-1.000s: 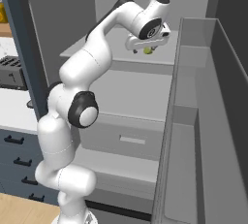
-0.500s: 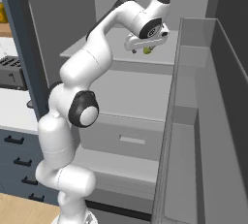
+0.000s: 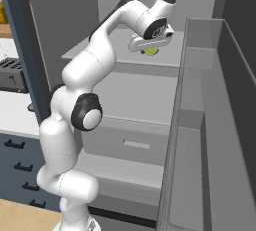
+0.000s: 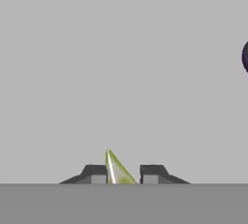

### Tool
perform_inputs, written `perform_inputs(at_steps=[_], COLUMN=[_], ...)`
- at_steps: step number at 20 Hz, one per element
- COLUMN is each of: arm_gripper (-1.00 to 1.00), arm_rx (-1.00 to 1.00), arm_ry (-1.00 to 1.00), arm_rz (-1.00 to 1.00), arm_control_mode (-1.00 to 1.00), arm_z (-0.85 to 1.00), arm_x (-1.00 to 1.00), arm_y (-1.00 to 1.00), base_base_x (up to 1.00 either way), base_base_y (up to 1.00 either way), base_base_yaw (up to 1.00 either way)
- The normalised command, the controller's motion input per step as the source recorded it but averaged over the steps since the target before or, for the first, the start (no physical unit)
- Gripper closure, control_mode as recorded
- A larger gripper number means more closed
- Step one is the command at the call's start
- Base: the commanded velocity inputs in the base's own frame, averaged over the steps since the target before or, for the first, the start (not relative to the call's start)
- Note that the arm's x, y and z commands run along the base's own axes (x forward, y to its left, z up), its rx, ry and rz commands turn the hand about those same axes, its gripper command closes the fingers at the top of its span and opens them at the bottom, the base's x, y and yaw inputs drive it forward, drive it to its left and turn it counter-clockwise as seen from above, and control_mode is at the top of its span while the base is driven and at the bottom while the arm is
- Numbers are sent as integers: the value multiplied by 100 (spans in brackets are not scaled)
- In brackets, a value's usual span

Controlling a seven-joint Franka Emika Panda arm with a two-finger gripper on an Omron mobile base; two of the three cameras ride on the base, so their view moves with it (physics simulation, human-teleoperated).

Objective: Grab a lemon wedge from the fridge and one ice cube from the ice bowl, and put them in the glass of lemonade.

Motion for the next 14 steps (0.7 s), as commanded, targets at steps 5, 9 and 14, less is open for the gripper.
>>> perform_inputs(at_steps=[5, 9, 14], arm_gripper=[100, 100, 100], arm_rx=[0, 0, 0], arm_ry=[0, -4, -10], arm_rz=[0, 0, -1], arm_control_mode=[-100, -100, -100], arm_z=[0, 8, 20], arm_x=[0, 0, -32], arm_y=[0, 3, 38], base_base_x=[0, 0, 0], base_base_y=[0, 0, 0], base_base_yaw=[0, 0, 0])
